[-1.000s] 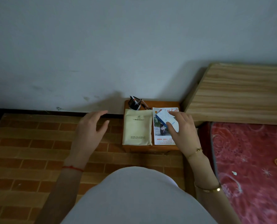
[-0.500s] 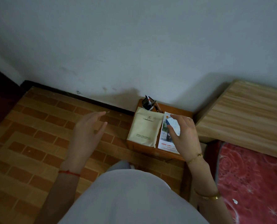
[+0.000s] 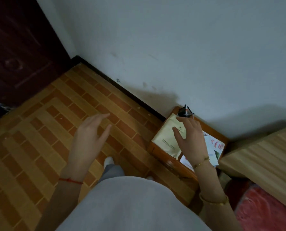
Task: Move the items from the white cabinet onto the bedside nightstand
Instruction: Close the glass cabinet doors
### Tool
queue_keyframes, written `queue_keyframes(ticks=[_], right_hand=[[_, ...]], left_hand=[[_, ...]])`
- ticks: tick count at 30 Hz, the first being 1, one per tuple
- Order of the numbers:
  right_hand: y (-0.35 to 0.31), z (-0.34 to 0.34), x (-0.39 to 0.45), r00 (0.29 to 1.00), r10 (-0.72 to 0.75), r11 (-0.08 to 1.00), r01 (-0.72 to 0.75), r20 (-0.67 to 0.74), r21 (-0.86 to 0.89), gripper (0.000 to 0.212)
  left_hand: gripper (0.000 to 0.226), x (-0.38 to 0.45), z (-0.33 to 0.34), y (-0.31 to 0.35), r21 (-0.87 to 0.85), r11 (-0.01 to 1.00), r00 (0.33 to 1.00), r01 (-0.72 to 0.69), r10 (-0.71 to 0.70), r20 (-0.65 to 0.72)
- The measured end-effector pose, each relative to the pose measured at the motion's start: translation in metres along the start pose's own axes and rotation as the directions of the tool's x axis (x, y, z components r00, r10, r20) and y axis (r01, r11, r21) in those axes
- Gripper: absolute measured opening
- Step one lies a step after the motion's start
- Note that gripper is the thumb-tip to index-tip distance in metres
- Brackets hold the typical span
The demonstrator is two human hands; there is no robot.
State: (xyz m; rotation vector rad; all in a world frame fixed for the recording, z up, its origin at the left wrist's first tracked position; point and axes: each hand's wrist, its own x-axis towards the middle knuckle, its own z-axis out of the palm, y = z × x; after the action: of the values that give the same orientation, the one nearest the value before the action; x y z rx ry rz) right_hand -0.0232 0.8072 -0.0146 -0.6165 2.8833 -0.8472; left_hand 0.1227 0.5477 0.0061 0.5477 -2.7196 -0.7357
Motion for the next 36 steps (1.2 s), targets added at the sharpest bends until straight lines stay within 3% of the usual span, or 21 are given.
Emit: queue_keyframes(ticks=[9, 18, 29, 36], right_hand=[[-0.113, 0.077, 0.043, 0.952, -0.265, 0.964, 0.261, 0.152, 0.049, 0.035], [-0.298, 0.190, 0.071, 0.816, -0.495, 0.867, 0.488, 0.299, 0.104, 0.035], [-0.490, 0.311, 0.066, 0.508, -0.742, 0.652, 0.698, 0.437, 0.296, 0.037], [-0.602, 0.388, 0.065, 0.247, -0.827, 0.473, 0.792, 0.506, 0.385, 0.035]], left_hand=[[0.036, -0.034, -0.067, -0.099, -0.008, 0.970, 0.958, 0.241, -0.240, -0.158], [0.035, -0.081, -0.166, -0.228, 0.043, 0.865, 0.826, 0.500, -0.461, -0.324], [0.035, -0.151, -0.258, -0.342, 0.030, 0.662, 0.585, 0.749, -0.638, -0.500], [0.034, -0.174, -0.292, -0.396, -0.082, 0.464, 0.328, 0.882, -0.730, -0.599]])
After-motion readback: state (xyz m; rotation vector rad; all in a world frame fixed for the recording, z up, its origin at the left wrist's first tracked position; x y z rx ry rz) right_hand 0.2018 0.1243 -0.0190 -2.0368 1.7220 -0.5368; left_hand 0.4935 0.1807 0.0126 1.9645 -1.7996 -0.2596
